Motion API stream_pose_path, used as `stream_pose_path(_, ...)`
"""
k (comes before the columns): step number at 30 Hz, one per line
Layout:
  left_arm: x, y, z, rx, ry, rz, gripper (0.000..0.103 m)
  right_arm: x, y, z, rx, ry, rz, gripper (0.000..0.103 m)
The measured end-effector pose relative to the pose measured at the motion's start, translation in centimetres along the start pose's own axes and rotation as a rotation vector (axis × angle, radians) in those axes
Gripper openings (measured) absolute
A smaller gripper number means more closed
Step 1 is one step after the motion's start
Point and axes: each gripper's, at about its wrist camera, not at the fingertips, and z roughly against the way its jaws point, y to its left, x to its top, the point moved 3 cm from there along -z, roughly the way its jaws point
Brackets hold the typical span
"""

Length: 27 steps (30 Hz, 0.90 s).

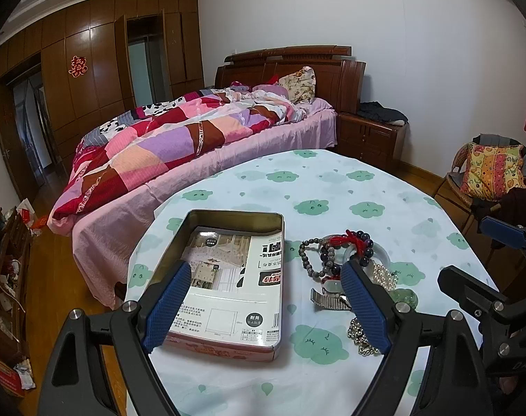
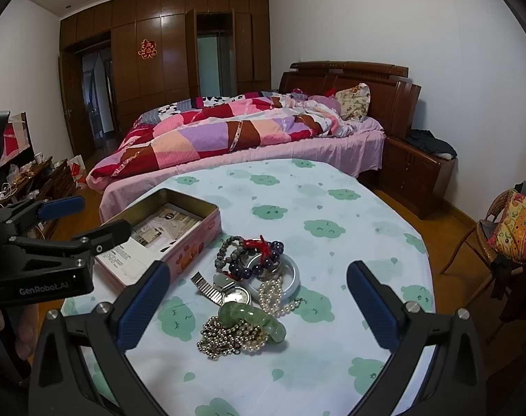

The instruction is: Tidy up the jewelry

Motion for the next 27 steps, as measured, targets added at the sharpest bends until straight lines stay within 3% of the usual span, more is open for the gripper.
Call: stream_pose_path(27, -0.40, 0.20, -0.13, 0.006, 0.001, -0.004, 0.088, 0.02, -0.03, -0.08, 0.001, 0.005, -0.001, 0.103)
